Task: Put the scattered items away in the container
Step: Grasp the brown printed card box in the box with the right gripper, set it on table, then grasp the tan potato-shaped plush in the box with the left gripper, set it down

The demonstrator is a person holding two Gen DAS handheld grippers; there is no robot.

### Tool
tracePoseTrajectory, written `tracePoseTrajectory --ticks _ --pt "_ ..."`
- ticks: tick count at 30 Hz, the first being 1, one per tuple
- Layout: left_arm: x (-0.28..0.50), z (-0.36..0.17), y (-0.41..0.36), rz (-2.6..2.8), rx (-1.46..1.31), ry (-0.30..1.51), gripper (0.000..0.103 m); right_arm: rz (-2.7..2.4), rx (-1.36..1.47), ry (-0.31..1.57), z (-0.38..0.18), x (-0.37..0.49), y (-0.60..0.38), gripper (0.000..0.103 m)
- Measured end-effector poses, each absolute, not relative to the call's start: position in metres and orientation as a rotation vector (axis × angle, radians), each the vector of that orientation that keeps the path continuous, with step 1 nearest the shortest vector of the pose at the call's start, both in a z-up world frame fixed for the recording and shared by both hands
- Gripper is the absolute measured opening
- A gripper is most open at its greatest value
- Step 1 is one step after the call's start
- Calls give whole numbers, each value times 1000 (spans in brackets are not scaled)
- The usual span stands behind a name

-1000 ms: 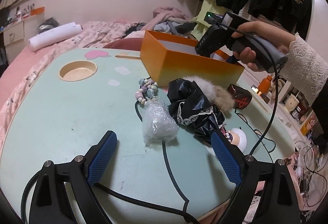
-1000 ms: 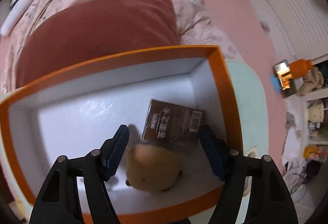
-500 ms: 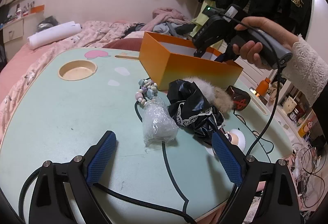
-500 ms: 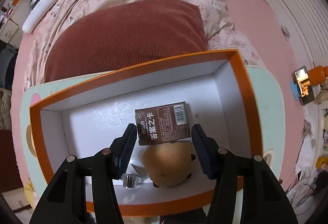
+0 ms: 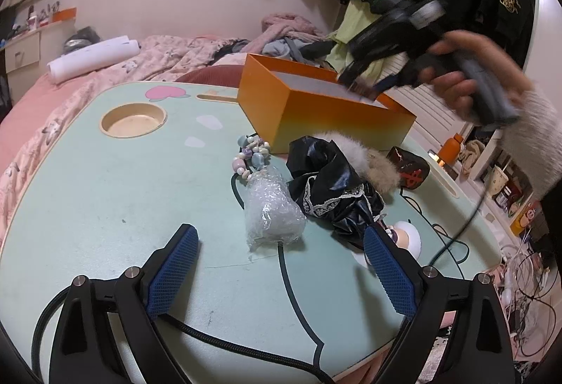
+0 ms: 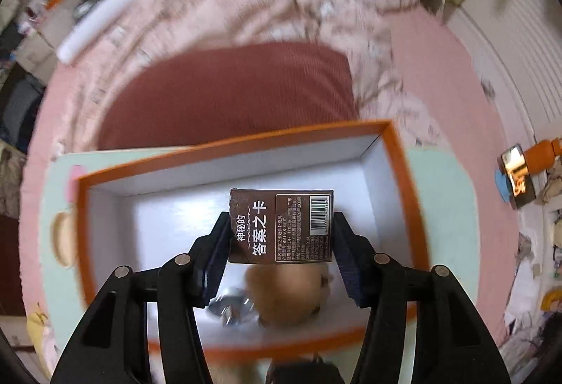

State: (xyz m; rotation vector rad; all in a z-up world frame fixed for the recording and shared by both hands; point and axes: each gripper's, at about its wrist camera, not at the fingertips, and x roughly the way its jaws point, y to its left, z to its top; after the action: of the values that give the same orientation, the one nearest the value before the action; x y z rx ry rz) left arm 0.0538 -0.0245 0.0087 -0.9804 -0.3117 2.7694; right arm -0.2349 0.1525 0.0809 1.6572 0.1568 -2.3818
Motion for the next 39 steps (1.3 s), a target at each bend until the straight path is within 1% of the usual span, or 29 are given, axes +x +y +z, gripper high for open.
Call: tracePoseTrajectory --ticks 2,4,7,9,15,19,21,25,27,29,31,33,35,39 --pt "53 9 -24 2769 -982 -310 96 -2375 1565 159 100 -211 153 56" --pt "54 9 -24 2771 -983 -310 96 -2348 1517 224 109 -183 153 56" --pt "53 9 -24 2774 -986 -310 96 -2276 1493 314 103 -140 153 57" --pt "52 9 -24 2776 -991 -308 96 -2232 1486 333 91 -117 158 57" --pt "47 11 -27 2789 -1033 -319 96 -2240 1485 279 50 -83 172 57" --pt "43 23 -39 2778 -1005 -426 96 -2278 1456 259 38 -76 180 57" --pt "39 34 -42 2783 -981 -446 96 -2299 1440 248 37 -74 183 57" --pt "25 59 -44 2816 -961 -414 96 -2321 1285 123 46 -66 196 59" --pt "19 73 -43 2831 -950 -405 96 -2386 1183 54 51 -61 206 74" --pt "10 90 -39 2832 -919 -392 96 -2465 1079 -51 53 -53 222 81" --pt "-1 104 -32 2828 -919 -364 96 -2469 1047 -162 50 -48 236 81" --pt "-18 118 -19 2829 -964 -292 96 -2431 1055 -236 45 -45 246 81" --pt "-39 128 -4 2817 -1032 -238 96 -2450 1040 -250 42 -42 249 81" --pt "-91 132 29 2647 -1217 -250 96 -2492 975 -288 39 -30 247 81"
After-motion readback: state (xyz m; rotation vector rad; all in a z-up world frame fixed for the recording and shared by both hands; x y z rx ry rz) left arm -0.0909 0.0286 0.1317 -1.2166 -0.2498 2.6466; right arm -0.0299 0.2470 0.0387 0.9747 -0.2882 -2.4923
